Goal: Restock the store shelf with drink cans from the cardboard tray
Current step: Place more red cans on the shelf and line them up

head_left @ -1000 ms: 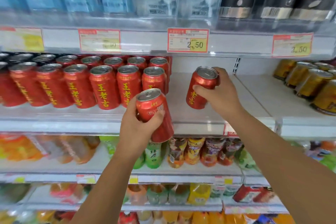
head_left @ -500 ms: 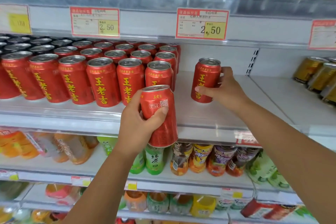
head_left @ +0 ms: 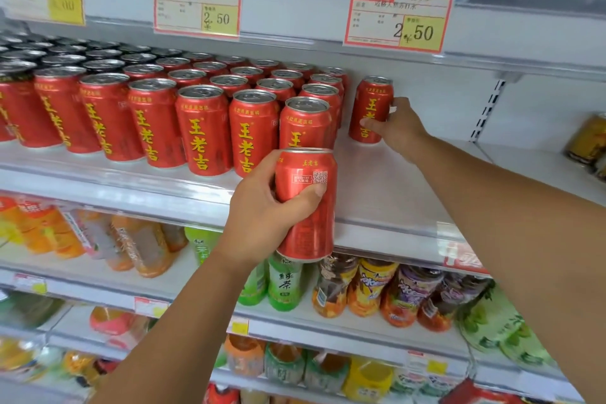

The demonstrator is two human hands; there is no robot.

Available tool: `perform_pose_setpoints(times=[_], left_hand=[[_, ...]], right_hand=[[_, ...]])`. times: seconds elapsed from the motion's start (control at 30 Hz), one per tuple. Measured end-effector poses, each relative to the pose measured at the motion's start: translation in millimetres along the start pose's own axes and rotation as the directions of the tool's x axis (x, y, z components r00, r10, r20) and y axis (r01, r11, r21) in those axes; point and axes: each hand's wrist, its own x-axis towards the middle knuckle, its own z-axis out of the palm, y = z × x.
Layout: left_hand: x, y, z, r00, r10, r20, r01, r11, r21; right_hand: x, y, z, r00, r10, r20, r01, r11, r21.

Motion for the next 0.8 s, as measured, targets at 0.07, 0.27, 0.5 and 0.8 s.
perform_pose_setpoints(times=[0.07,0.27,0.5,0.8], left_hand=[[0.1,0.6,-0.1,1.000,-0.009,0.005,0.009,1.000,-0.004],[1.6,-0.2,0.7,1.000,-0.019,0.004,0.019,1.000,-0.019],[2.2,0.6,1.2,1.000,-0.025,0.001,0.025,0.999,-0.022],[-3.3,29.3,1.6,0.994,-0.091,0.065,0.096,0.992,-0.087]], right_hand=[[5.9,0.9,7.2,1.000,0.002,-0.016,-0.002,1.000,0.004],[19.2,5.3,19.2,1.000,-0.020,0.004,0.020,1.000,0.005],[11.8,8.2,24.2,1.000,0.025,0.008,-0.025,0.999,0.026],[-109.1,-32.3,-27.4,0.941,-0.182,0.284,0.178,0.983,0.042]])
